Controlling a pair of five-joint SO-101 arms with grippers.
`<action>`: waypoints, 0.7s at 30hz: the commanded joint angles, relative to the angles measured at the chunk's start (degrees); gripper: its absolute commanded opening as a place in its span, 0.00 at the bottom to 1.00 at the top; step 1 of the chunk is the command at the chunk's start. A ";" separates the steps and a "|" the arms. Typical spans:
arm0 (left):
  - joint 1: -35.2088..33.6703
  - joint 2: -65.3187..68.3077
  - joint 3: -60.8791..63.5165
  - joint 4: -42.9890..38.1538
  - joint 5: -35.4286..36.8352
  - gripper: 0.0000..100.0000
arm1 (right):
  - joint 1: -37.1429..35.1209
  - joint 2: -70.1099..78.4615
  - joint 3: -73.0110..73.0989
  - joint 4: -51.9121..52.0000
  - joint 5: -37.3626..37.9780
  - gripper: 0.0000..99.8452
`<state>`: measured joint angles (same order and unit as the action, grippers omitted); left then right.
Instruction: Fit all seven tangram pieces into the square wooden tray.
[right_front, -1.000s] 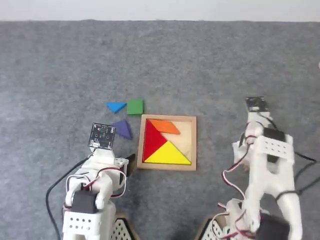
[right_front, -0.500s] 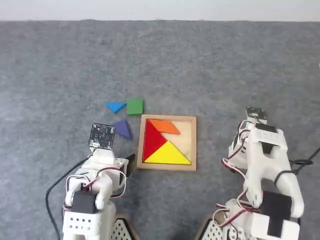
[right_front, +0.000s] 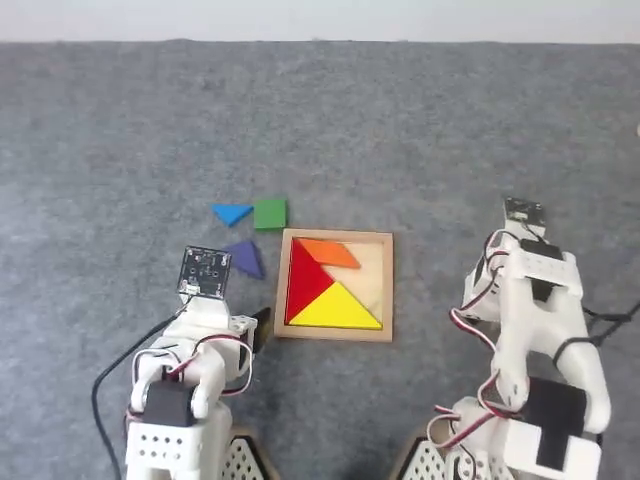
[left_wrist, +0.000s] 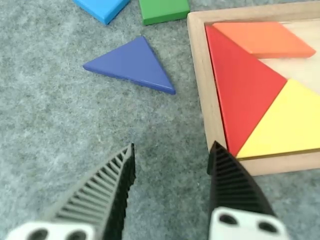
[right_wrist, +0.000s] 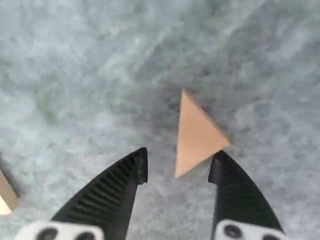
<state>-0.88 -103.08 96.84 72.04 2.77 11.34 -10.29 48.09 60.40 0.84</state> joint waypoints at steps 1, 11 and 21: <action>-0.35 -1.14 -0.40 0.26 -0.18 0.24 | 1.98 0.04 -3.08 -2.07 -0.44 0.20; -0.35 -1.14 -0.40 0.26 -0.18 0.24 | 1.63 0.22 -2.55 -3.91 -0.09 0.18; -0.35 -1.14 -0.40 0.26 -0.18 0.24 | 1.54 0.04 -2.55 -5.23 -0.09 0.06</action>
<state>-0.88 -103.08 96.84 72.04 2.77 12.75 -10.20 48.09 55.91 0.84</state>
